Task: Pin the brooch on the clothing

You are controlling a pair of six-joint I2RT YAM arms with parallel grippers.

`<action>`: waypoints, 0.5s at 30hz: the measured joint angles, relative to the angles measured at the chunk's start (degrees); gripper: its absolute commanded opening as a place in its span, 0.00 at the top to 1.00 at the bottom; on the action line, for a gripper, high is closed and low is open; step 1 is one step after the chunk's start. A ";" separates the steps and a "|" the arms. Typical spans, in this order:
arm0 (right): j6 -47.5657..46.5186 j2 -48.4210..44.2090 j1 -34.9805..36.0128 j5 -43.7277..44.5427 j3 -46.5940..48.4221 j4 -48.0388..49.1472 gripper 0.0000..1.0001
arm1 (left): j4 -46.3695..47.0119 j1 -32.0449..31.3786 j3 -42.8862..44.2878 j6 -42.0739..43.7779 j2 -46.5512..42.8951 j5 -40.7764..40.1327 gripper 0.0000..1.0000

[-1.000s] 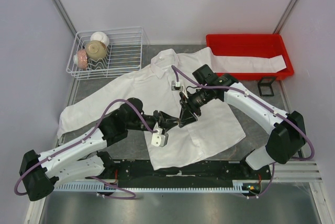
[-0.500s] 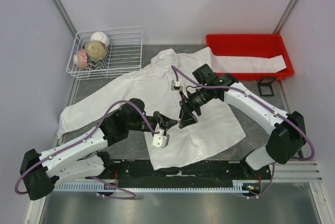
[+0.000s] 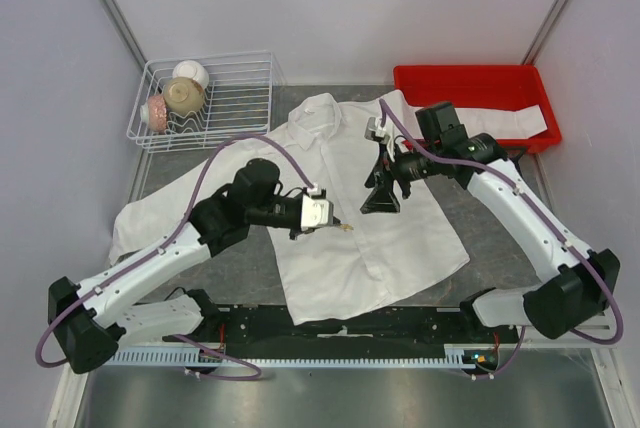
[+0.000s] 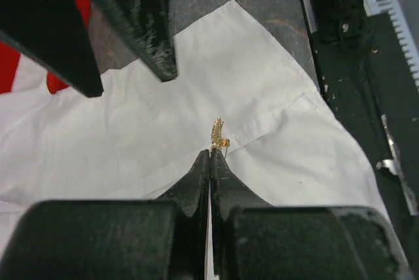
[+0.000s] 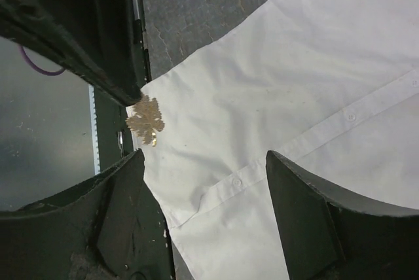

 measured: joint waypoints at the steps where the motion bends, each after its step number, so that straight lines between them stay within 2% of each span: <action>1: 0.33 -1.31 0.17 -0.09 -0.83 0.79 0.25 | -0.57 0.96 1.44 -2.95 1.20 1.60 0.98; 8: 3.17 -6.05 1.03 -2.58 -2.99 4.24 0.34 | -3.19 6.80 6.82 -19.21 7.48 10.97 0.98; 15: 5.46 -6.14 5.38 -3.19 -6.67 6.29 0.40 | -4.39 9.09 9.14 -26.60 10.69 17.00 0.98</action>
